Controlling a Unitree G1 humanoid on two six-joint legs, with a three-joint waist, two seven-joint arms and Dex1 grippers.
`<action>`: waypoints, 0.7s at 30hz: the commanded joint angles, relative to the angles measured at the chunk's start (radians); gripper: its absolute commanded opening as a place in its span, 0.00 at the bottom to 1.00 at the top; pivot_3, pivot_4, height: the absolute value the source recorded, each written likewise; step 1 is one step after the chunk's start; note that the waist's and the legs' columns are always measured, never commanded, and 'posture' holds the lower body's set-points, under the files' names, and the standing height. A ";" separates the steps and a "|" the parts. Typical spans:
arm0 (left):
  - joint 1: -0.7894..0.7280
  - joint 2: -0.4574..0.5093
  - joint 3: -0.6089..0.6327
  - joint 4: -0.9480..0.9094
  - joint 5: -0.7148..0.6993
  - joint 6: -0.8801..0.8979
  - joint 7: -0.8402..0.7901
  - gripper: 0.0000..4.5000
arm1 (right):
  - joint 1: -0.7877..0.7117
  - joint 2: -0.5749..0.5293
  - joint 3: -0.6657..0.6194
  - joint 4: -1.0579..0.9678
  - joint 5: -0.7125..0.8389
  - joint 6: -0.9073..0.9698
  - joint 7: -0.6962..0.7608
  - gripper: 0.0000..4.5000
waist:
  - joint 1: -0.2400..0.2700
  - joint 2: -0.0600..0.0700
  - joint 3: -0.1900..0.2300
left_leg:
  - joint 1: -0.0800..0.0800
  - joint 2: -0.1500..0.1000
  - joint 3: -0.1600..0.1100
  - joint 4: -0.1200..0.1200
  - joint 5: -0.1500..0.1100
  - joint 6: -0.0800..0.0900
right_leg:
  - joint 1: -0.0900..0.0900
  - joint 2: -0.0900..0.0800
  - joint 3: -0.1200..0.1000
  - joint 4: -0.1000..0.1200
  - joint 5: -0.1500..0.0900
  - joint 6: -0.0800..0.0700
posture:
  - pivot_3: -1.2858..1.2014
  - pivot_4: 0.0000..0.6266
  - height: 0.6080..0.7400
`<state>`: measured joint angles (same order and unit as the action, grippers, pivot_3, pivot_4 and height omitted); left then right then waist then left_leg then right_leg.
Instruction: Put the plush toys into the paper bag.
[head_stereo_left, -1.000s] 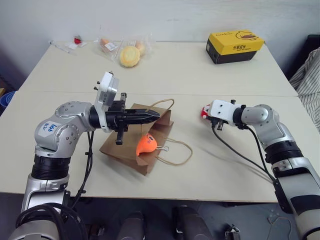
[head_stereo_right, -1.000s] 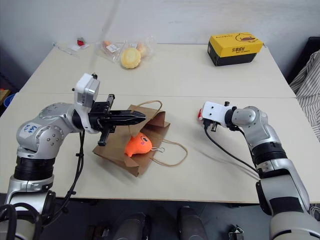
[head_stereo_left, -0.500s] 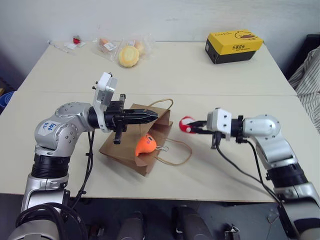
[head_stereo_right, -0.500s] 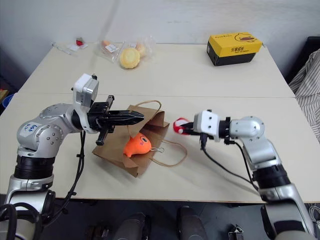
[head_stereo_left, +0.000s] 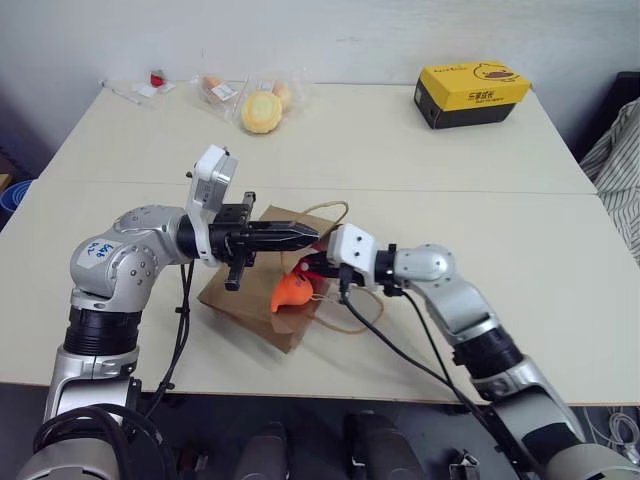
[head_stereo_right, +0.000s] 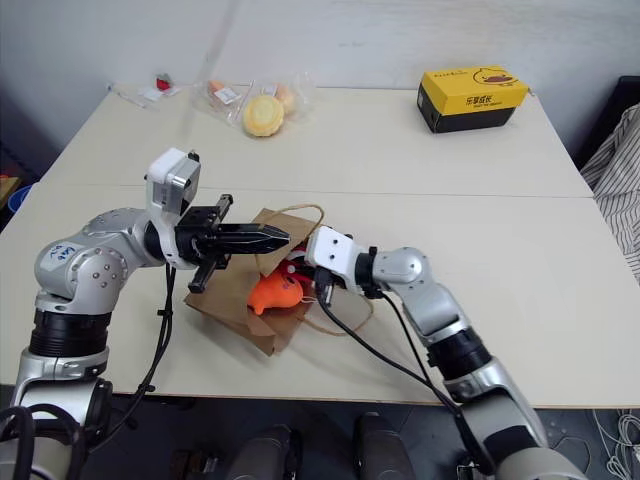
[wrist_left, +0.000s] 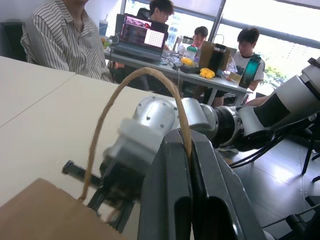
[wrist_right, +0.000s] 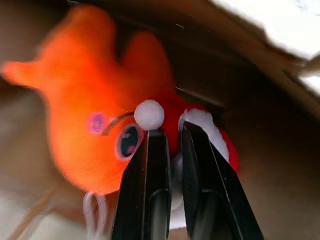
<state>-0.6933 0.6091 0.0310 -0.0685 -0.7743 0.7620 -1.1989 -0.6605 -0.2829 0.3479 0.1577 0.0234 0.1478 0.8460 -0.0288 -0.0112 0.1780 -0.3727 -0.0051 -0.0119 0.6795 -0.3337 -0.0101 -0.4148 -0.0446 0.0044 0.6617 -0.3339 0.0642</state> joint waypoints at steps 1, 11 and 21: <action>-0.005 0.000 0.002 -0.032 -0.019 -0.007 -0.028 0.00 | -0.039 0.053 -0.014 0.080 -0.033 -0.087 -0.081 0.00 | -0.001 0.000 0.000 | 0.000 0.000 0.000 0.000 0.000 0.000 | 0.000 0.000 0.000 0.000 0.000 0.000 | 0.52 0.24 1.00; -0.012 -0.014 0.000 -0.001 -0.002 -0.037 -0.036 0.00 | -0.036 0.141 -0.065 0.257 0.000 -0.140 -0.100 0.29 | -0.004 0.000 0.000 | 0.000 0.000 0.000 0.000 0.000 0.000 | 0.000 0.000 0.000 0.001 0.000 0.000 | 0.52 0.24 1.00; 0.032 -0.006 0.018 -0.015 0.006 -0.054 -0.008 0.00 | 0.054 -0.031 -0.217 0.031 0.290 0.034 0.179 0.99 | 0.000 0.000 0.000 | 0.000 0.000 0.000 -0.001 0.000 0.000 | 0.001 0.000 0.000 0.001 0.000 0.000 | 0.52 0.24 1.00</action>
<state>-0.6674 0.5967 0.0253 -0.0636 -0.7695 0.7253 -1.2121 -0.6221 -0.2847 0.1926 0.2745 0.2022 0.1120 0.9535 -0.0284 -0.0112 0.1780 -0.3727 -0.0050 -0.0126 0.6788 -0.3340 -0.0095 -0.4141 -0.0444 0.0037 0.6623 -0.3339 0.0643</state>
